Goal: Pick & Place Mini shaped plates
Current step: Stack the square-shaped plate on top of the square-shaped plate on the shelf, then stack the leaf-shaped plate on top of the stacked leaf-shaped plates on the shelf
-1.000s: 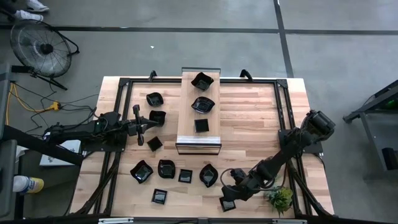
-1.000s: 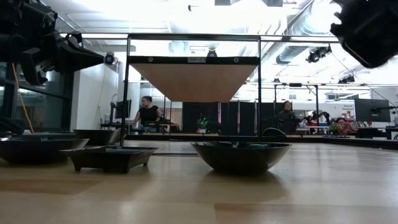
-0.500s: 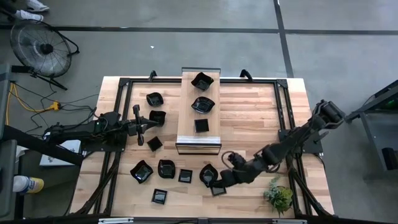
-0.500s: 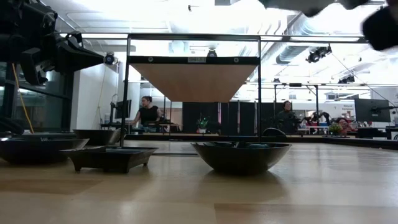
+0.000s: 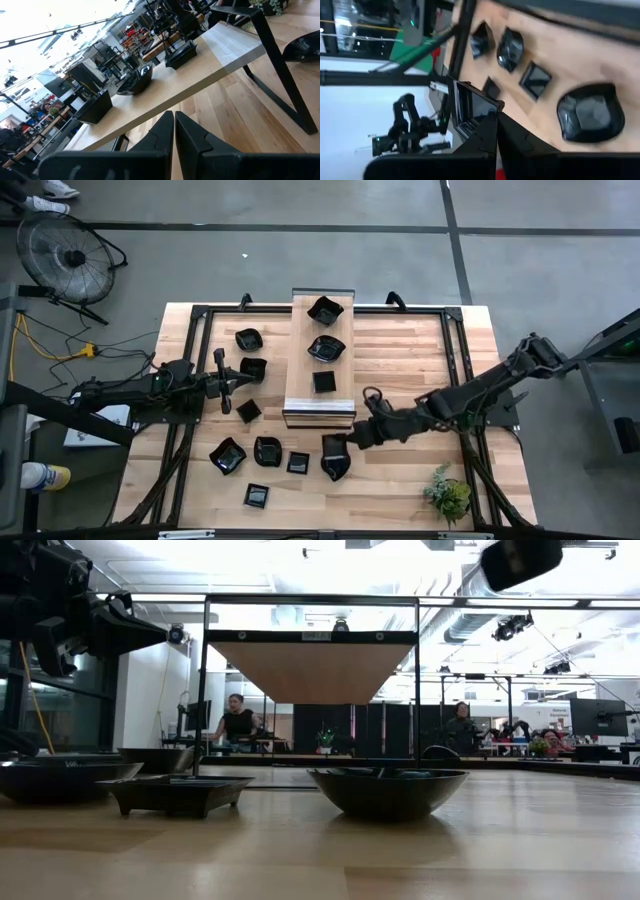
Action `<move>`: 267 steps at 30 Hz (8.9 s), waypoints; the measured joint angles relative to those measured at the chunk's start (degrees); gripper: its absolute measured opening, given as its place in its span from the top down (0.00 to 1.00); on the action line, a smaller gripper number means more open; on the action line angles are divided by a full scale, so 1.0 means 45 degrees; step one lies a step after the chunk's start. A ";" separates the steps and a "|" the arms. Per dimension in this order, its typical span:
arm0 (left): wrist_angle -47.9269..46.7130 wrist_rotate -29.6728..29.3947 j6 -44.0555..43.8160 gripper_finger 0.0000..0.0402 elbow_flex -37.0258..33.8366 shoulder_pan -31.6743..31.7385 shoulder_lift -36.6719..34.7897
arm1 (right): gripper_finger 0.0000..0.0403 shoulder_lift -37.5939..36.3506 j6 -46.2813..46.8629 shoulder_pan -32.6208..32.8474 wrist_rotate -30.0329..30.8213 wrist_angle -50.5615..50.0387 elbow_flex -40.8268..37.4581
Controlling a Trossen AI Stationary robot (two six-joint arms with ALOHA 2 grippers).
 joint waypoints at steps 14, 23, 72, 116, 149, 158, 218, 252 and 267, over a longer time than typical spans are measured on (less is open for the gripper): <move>0.0000 0.0000 0.0000 0.97 0.0002 -0.0002 -0.0001 | 1.00 0.0000 -0.1971 -0.2127 -0.1297 0.0761 0.0000; 0.0000 0.0000 -0.0004 0.97 0.0002 -0.0002 0.0004 | 1.00 0.0000 -0.3116 -0.3550 -0.2186 0.0582 0.0000; 0.0000 0.0000 0.0000 0.97 -0.0001 0.0002 -0.0001 | 0.99 0.1609 -0.5342 -0.7884 -0.6395 -0.2146 0.1758; 0.0000 0.0000 0.0000 0.97 0.0002 0.0002 0.0003 | 0.83 0.0839 -0.5892 -0.7489 -0.5769 -0.2814 0.1758; 0.0000 0.0000 0.0000 0.97 -0.0002 -0.0002 0.0000 | 0.83 -0.0187 0.0153 -0.0698 -0.1343 -0.5369 0.1758; 0.0001 0.0000 0.0000 0.97 -0.0002 -0.0002 -0.0001 | 0.83 0.0900 0.2447 0.0731 -0.1105 -0.5513 0.1758; 0.0000 0.0000 0.0000 0.97 -0.0002 0.0002 0.0002 | 0.68 0.6708 0.5782 0.1044 -0.1474 -0.1233 0.1749; 0.0000 0.0000 0.0000 0.97 -0.0002 -0.0002 0.0000 | 0.99 0.6708 0.4937 0.0710 -0.1370 -0.1726 0.1749; 0.0003 0.0000 0.0000 0.97 0.0000 0.0002 0.0002 | 1.00 0.6577 0.3601 0.0710 -0.2449 0.0831 0.1749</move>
